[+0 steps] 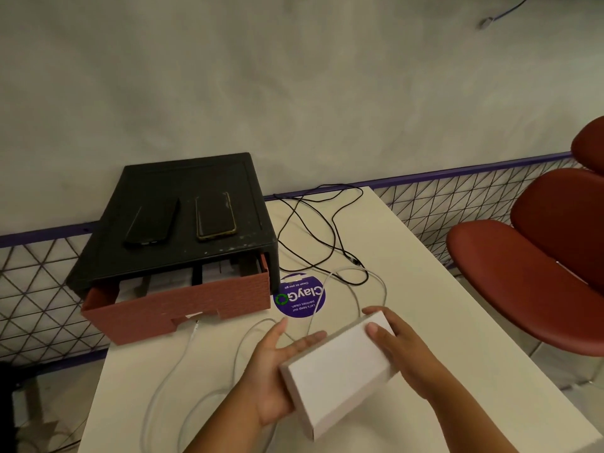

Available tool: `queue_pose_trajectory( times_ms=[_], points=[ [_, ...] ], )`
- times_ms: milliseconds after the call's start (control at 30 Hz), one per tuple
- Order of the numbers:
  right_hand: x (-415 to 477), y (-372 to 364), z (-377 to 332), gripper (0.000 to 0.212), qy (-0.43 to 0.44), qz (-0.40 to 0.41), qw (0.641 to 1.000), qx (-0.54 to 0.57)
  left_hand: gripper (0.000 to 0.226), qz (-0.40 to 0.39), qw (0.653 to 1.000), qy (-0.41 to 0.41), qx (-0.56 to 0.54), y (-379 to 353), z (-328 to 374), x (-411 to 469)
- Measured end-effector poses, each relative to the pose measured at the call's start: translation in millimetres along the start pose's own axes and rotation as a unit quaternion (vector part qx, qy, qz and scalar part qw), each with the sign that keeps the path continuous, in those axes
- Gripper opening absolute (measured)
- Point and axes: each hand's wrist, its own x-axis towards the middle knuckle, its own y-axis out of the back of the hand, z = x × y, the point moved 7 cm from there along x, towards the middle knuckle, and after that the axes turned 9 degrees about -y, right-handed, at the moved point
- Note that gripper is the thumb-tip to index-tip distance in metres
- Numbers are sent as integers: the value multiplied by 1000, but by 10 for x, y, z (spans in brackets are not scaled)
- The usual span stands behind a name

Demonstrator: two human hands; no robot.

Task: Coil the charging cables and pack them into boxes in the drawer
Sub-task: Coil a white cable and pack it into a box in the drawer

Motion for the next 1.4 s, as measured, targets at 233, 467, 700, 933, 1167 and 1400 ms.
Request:
queue_pose_trajectory(
  times_ms=[233, 467, 700, 933, 1167, 1400],
  points=[
    [71, 369, 991, 36, -138, 150, 979, -30, 36, 129, 957, -79, 249, 342, -388, 312],
    [150, 430, 1172, 42, -151, 227, 943, -193, 60, 122, 805, -156, 559, 308, -546, 449],
    [188, 420, 972, 55, -115, 258, 928, -243, 57, 168, 810, -167, 536, 427, -471, 410],
    [450, -133, 97, 40, 19, 229, 939, -255, 18, 290, 883, -270, 253, 925, 588, -29],
    [843, -1129, -832, 50, 134, 110, 934, -313, 41, 305, 923, -235, 5, 1475, 1137, -222],
    [1253, -1632, -1263, 54, 133, 77, 902, -402, 75, 270, 920, -231, -164, 1566, 1311, -118]
  ],
)
